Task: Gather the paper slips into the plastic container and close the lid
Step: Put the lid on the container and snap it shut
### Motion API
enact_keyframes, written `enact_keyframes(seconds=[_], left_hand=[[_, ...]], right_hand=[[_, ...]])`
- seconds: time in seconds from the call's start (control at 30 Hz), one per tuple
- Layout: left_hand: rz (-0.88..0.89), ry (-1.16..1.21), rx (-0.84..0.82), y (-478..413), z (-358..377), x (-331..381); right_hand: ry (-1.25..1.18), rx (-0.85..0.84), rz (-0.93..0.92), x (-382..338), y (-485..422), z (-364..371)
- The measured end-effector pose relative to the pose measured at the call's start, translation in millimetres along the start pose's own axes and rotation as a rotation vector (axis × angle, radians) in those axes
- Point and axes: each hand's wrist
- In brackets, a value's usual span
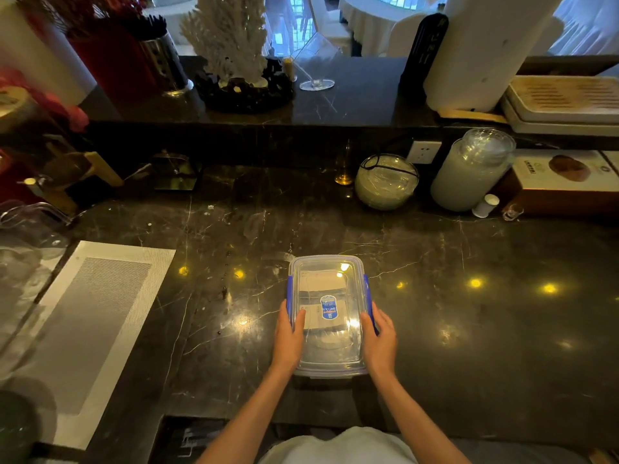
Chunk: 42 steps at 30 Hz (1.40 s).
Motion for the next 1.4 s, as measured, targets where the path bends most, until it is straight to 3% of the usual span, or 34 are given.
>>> enact_keyframes(seconds=[0.23, 0.33, 0.4, 0.5, 0.6, 0.73, 0.83, 1.0, 1.13, 1.4], left_hand=[[-0.038, -0.019, 0.005, 0.7, 1.7, 5.2], [-0.090, -0.102, 0.015, -4.7, -2.3, 18.3], [-0.018, -0.236, 0.082, -10.7, -7.0, 37.4], [0.253, -0.608, 0.131, -36.6, -9.5, 83.0], [0.348, -1.009, -0.013, -68.7, 2.7, 135.7], [0.158, -1.111, -0.271, -90.1, 14.3, 164.6], [0.084, -1.101, -0.374, -91.0, 10.9, 165.3], [0.017, -0.881, -0.304, -78.6, -20.7, 143.1], [-0.018, -0.600, -0.121, -45.3, -46.0, 85.3], [-0.121, -0.275, 0.029, 1.9, -69.8, 33.7]], right_hand=[[0.104, -0.033, -0.009, -1.5, -4.6, -1.5], [0.033, -0.090, 0.082, -3.7, -0.4, -7.6], [-0.099, -0.078, 0.224, -5.8, 10.8, -12.8], [-0.183, -0.061, 0.428, -5.4, 37.4, -19.5], [-0.287, -0.094, 0.605, -3.7, 62.8, -21.4], [-0.532, -0.187, 0.727, -11.6, 74.3, -15.0], [-0.536, -0.132, 0.676, -14.5, 68.2, -15.0], [-0.310, 0.003, 0.444, -23.0, 28.5, -36.6], [-0.247, -0.077, 0.268, -27.4, -19.5, -40.3], [0.120, -0.286, 0.298, -23.4, -60.1, -12.5]])
Point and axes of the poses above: each hand's wrist, its own y-axis away from the middle knuckle, its own z-axis out of the palm, x = y × z, and after that the axes turned 12 degrees about -z, right-handed
